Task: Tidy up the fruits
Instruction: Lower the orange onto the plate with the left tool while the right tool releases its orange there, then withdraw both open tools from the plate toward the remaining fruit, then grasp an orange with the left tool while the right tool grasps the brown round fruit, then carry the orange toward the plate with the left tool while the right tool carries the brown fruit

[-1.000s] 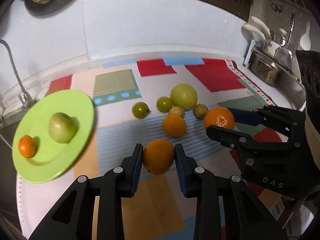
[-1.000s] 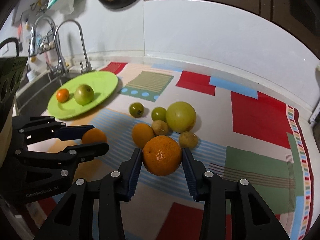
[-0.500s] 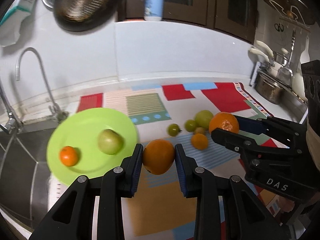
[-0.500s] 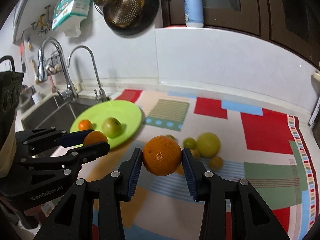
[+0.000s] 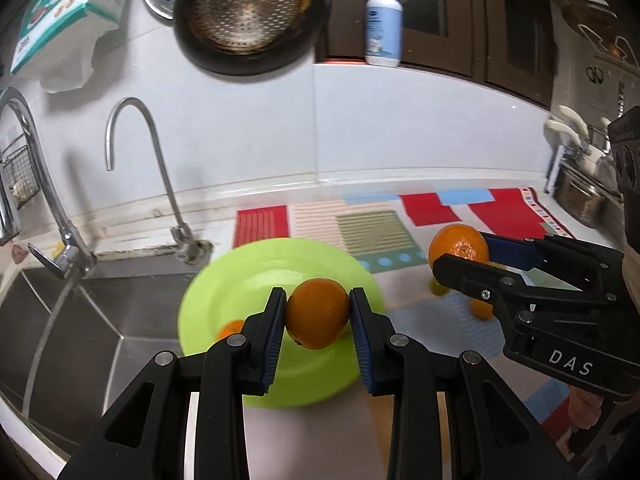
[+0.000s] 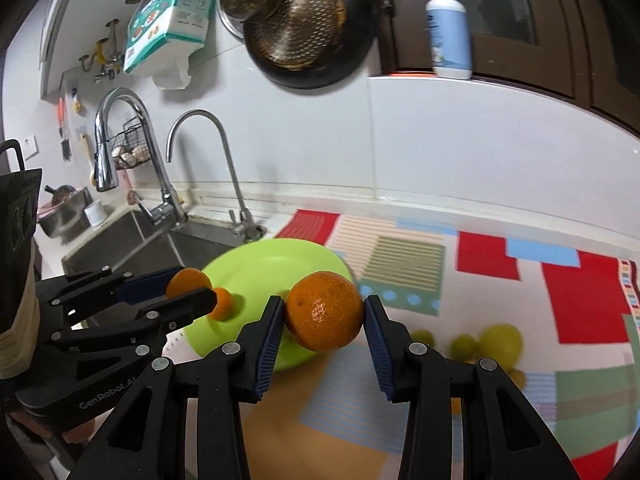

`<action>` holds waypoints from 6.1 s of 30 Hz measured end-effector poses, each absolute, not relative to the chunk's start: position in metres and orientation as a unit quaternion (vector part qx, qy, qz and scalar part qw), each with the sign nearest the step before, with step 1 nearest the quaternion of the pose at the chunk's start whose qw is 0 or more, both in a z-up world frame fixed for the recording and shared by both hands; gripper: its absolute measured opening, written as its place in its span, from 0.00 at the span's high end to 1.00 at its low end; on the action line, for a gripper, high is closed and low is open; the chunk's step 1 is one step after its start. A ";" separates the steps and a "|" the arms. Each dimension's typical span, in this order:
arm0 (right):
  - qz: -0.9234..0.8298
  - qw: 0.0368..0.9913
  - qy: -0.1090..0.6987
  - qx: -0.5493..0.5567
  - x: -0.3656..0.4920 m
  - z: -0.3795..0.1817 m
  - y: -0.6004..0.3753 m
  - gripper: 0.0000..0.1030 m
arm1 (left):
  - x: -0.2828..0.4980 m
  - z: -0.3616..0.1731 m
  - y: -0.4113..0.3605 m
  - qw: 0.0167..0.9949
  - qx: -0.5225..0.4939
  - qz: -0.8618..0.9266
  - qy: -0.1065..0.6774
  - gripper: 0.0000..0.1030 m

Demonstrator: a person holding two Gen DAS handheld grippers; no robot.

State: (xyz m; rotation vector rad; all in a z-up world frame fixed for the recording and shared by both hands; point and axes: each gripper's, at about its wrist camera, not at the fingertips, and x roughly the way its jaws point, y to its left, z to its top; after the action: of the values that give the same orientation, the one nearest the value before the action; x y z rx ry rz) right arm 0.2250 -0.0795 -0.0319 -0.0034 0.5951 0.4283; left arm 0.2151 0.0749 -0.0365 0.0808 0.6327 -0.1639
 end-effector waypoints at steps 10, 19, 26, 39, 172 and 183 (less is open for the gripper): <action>0.231 0.921 0.314 -0.010 0.278 -0.047 -0.036 0.59 | 0.264 -0.057 0.115 0.942 0.040 -0.050 0.329 0.69; 0.240 0.909 0.341 -0.021 0.318 -0.070 -0.013 0.59 | 0.302 -0.083 0.133 0.933 0.034 -0.042 0.357 0.69; 0.244 0.900 0.361 -0.023 0.338 -0.087 -0.005 0.59 | 0.318 -0.097 0.135 0.927 0.032 -0.043 0.372 0.69; 0.220 0.914 0.339 -0.021 0.324 -0.076 -0.017 0.50 | 0.295 -0.080 0.135 0.935 0.032 -0.020 0.353 0.41; 0.208 0.920 0.333 -0.006 0.193 -0.059 -0.199 0.70 | 0.175 -0.048 -0.045 0.940 0.033 -0.134 0.312 0.63; 0.218 0.929 0.300 0.004 0.178 -0.035 -0.159 0.70 | 0.157 -0.029 0.003 0.951 0.033 -0.113 0.287 0.63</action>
State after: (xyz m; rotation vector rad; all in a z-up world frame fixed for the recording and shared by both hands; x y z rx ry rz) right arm 0.1782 -0.1589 -0.0353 0.0087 0.6147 0.4458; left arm 0.1573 0.0025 -0.0287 0.0667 0.5835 -0.2302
